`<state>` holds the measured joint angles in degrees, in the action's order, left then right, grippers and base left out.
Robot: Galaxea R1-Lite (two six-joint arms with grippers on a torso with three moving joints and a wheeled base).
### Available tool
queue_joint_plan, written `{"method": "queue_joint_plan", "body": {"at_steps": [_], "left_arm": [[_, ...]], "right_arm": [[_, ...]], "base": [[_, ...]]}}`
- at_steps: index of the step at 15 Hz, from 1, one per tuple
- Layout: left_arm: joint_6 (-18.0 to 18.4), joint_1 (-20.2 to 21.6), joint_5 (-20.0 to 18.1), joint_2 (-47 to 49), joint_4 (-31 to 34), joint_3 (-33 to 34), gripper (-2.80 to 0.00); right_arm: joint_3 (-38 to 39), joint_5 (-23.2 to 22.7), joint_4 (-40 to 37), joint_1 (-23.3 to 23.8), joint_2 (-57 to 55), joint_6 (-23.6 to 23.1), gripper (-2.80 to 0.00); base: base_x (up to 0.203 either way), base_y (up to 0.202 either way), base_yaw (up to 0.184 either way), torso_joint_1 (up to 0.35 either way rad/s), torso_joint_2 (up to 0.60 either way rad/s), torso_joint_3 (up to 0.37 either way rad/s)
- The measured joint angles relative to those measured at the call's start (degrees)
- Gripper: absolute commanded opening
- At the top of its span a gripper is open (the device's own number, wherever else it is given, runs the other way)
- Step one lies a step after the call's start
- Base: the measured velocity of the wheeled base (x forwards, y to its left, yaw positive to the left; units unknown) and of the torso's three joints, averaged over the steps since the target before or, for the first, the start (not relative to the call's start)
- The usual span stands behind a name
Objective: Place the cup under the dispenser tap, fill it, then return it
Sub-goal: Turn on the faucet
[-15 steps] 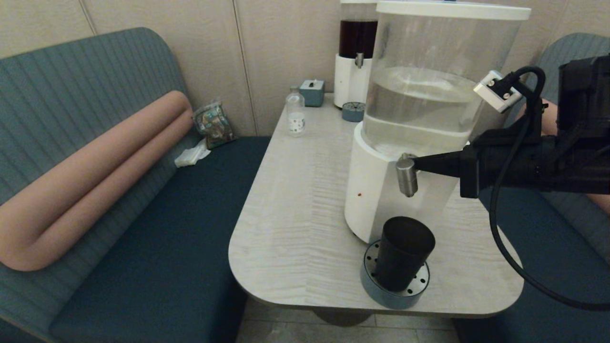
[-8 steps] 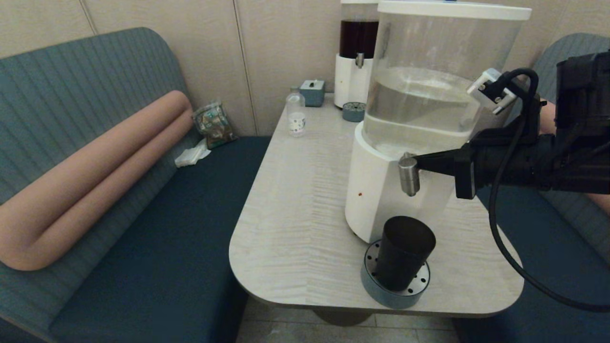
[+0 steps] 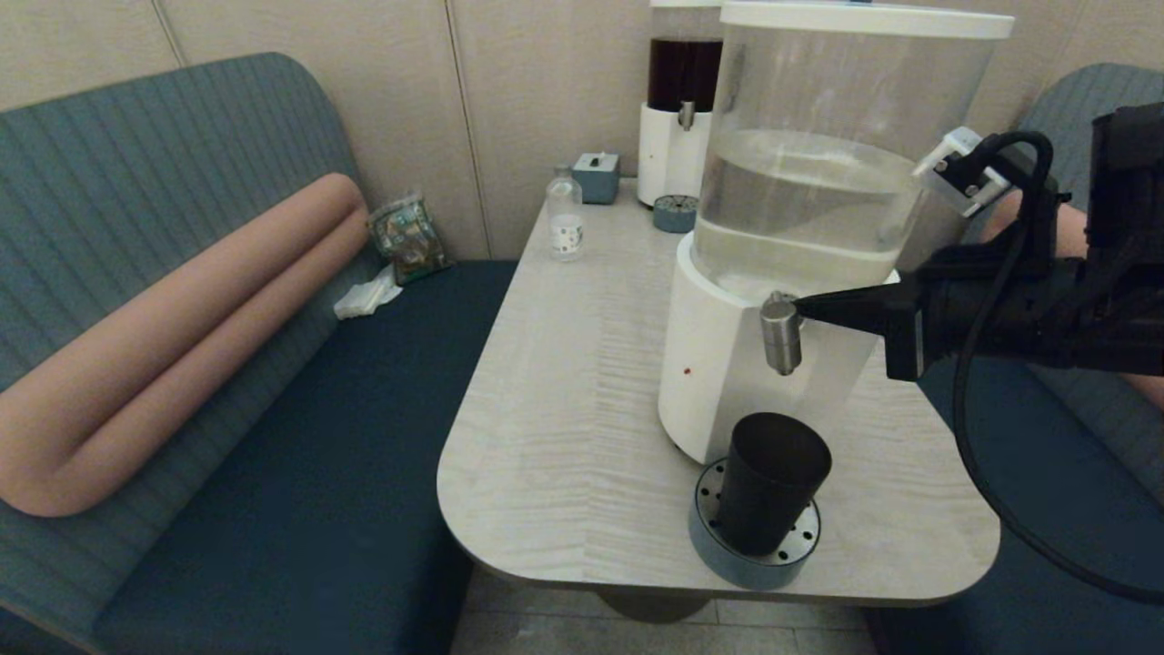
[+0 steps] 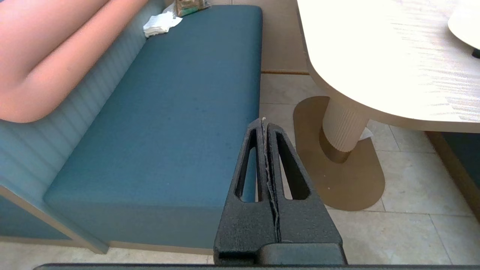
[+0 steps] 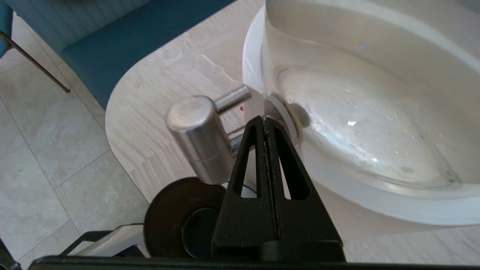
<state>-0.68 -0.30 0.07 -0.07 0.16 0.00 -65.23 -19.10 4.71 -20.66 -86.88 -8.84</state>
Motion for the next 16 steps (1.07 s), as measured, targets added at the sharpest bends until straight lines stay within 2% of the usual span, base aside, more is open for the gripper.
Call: {"method": "queue_joint_plan", "body": {"at_steps": [16], "left_arm": [[-0.02,0.01,0.00,0.00,0.05,0.00,-2.80]], "right_arm": [[-2.59,-0.55,0.17,-1.27,-2.34,0.57,-2.80]], "base": [[0.000,0.000,0.000,0.000,0.00,0.000]]}}
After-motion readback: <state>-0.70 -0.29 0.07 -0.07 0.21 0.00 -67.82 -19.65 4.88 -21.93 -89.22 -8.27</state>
